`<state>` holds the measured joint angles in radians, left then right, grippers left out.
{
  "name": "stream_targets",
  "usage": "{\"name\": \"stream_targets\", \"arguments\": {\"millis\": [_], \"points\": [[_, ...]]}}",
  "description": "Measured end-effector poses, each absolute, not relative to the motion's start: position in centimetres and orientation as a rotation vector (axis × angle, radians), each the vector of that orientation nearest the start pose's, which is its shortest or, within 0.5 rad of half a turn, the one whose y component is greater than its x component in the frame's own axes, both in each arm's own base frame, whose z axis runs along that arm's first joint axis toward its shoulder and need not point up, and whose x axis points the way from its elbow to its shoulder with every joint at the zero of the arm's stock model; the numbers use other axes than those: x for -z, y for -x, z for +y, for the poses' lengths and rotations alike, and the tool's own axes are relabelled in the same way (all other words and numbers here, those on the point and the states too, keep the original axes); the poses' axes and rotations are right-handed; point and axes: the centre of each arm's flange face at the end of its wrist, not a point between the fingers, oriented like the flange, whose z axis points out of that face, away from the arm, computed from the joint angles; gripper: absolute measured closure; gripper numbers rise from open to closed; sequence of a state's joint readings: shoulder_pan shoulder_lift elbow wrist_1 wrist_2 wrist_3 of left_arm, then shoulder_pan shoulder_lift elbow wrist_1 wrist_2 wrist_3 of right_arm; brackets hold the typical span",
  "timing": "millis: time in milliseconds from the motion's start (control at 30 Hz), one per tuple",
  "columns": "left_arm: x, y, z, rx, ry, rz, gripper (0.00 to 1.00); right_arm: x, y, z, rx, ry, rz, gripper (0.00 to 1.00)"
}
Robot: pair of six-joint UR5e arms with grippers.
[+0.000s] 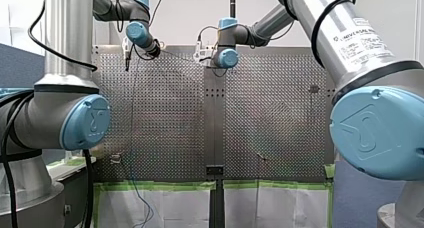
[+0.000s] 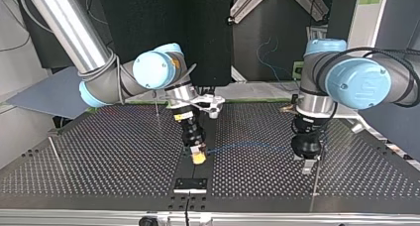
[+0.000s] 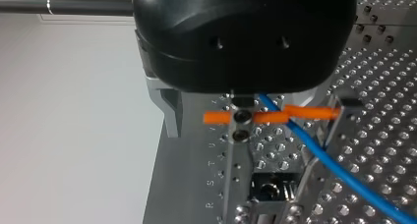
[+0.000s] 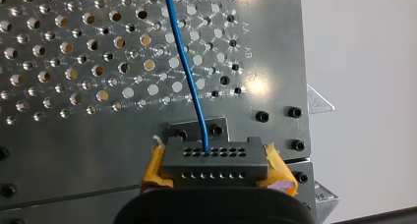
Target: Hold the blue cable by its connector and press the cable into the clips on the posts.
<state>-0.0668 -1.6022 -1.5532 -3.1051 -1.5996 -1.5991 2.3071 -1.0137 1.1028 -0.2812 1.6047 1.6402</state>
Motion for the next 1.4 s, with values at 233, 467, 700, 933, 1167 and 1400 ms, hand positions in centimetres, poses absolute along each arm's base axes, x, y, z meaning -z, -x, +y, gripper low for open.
{"name": "stream_targets", "arguments": {"millis": [233,467,700,933,1167,1400], "points": [[-48.4,-49.6,-16.5,0.035,-0.008,1.551,0.54,-40.9,-58.6,-45.7,-1.888,-1.503,-0.773,1.0],[-48.4,-49.4,-16.8,-0.013,-0.005,1.551,1.0,-40.8,-58.6,-45.8,-1.885,-1.503,-0.773,1.0],[-48.3,-49.1,-17.1,-0.033,0.009,1.554,1.0,-40.7,-58.6,-45.9,-1.883,-1.505,-0.773,1.0],[-48.2,-48.9,-17.7,-0.024,0.004,1.555,1.0,-40.7,-58.5,-45.9,-1.881,-1.505,-0.774,1.0],[-48.2,-48.7,-18.2,-0.017,-0.003,1.554,1.0,-40.1,-58.2,-46.1,-1.867,-1.513,-0.782,1.0],[-48.2,-48.6,-18.3,-0.012,-0.005,1.557,1.0,-39.4,-57.2,-47.0,-1.843,-1.512,-0.801,1.0]]}}
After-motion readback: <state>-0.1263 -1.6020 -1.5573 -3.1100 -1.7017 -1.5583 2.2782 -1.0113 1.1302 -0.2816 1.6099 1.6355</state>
